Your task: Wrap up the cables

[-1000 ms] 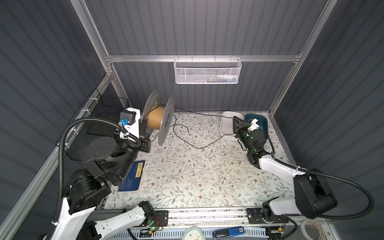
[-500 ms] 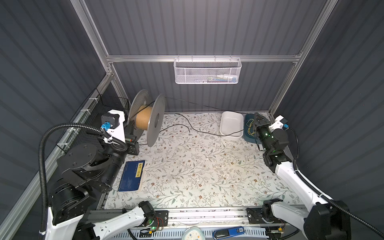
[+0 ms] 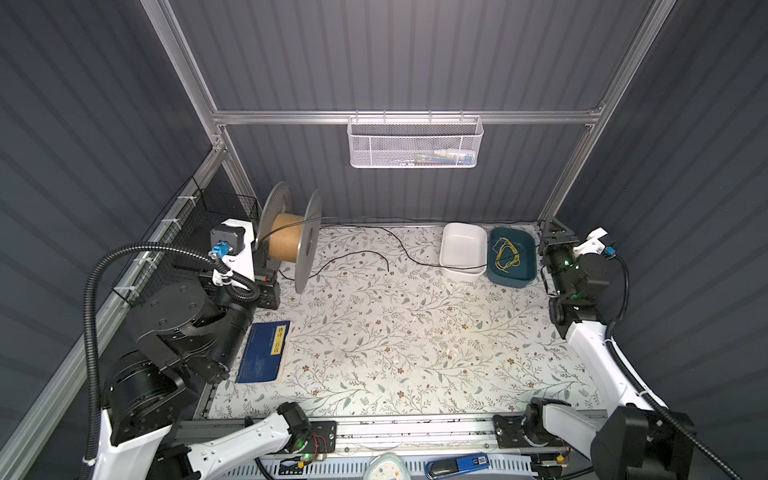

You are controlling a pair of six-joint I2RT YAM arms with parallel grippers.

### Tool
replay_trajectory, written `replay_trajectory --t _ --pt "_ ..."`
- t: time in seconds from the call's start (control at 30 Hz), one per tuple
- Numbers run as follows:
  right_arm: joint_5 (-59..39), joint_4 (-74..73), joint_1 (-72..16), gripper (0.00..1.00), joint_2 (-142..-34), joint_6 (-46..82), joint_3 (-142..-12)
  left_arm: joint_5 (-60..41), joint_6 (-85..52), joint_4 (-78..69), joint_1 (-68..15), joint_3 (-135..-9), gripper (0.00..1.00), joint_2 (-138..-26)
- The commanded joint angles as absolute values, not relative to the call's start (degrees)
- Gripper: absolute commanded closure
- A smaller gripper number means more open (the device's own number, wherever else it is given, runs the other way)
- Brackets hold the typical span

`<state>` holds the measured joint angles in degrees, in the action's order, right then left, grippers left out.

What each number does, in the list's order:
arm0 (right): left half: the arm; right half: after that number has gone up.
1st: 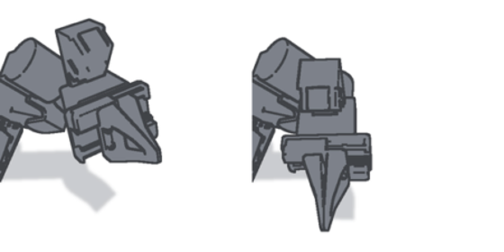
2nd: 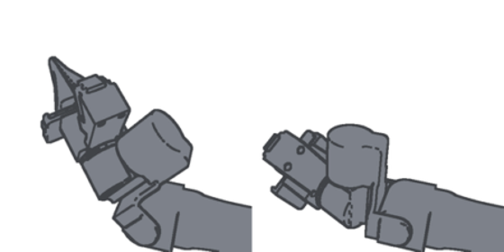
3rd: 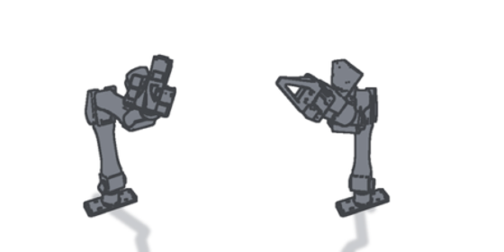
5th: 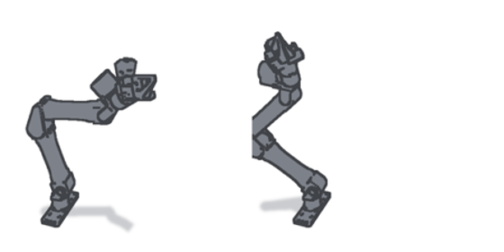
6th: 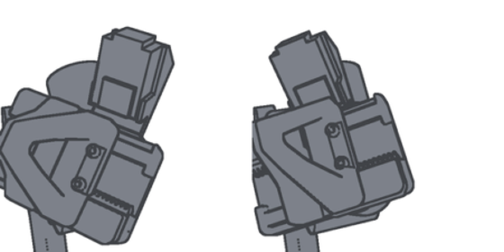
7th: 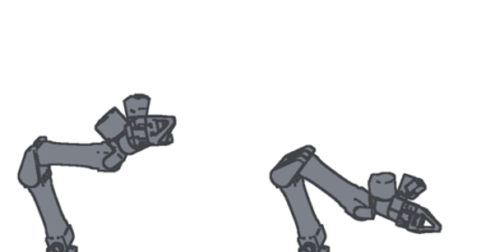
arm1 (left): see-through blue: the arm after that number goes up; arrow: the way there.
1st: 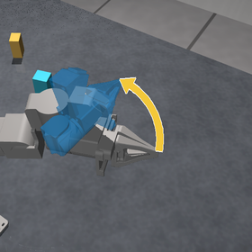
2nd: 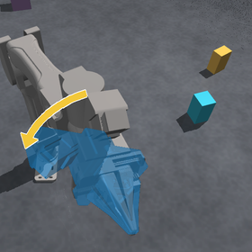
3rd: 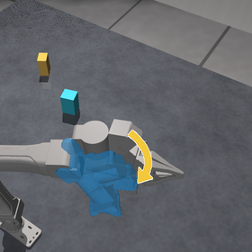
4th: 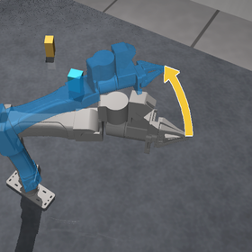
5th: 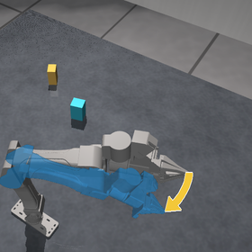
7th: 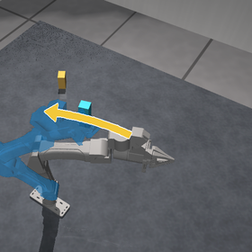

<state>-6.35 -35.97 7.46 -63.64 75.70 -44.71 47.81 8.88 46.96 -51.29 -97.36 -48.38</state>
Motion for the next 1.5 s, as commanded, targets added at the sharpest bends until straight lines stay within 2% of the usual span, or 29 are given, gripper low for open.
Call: replay_trajectory --t 0.0,0.17,0.3,0.5,0.7,0.87,0.97,1.03,1.2,1.3,1.47 --pt "-8.88 -38.13 9.12 0.68 -63.58 77.44 -45.97 49.36 9.23 43.04 -51.24 -98.95 1.00 -48.08" --pt "-12.92 -42.49 10.94 0.67 -63.81 78.95 -45.83 48.61 9.04 43.16 -51.23 -97.77 1.00 -48.92" --pt "-21.68 -47.30 10.92 0.66 -67.81 80.21 -46.82 46.09 8.53 43.39 -51.23 -95.75 1.00 -50.81" --pt "-30.53 -61.60 10.64 0.68 -72.58 83.67 -44.69 40.43 6.27 41.12 -51.24 -92.46 1.00 -54.08" --pt "-32.78 -69.26 10.74 0.68 -76.22 83.79 -45.43 37.70 5.11 39.64 -51.24 -89.15 1.00 -53.83" --pt "-32.31 -68.70 9.99 0.68 -78.45 86.53 -46.17 36.66 4.43 39.97 -51.24 -88.92 1.00 -53.91" --pt "-30.88 -64.07 7.07 0.61 -75.21 84.93 -41.15 36.11 4.13 40.47 -51.24 -90.26 1.00 -55.67" --pt "-29.53 -58.08 3.92 0.48 -72.02 82.80 -37.29 36.98 4.82 39.08 -51.18 -90.69 1.00 -55.59" --pt "-21.55 -47.96 -7.34 0.28 -67.46 80.86 -27.39 37.04 5.70 40.27 -51.24 -95.59 1.00 -55.76" --pt "-19.91 -52.19 -13.32 0.19 -73.55 85.56 -26.07 37.08 6.47 42.10 -51.24 -99.23 1.00 -56.67" --pt "-16.54 -68.67 -19.58 0.13 -91.83 96.49 -29.68 35.58 6.73 42.33 -51.24 -102.44 1.00 -56.25"
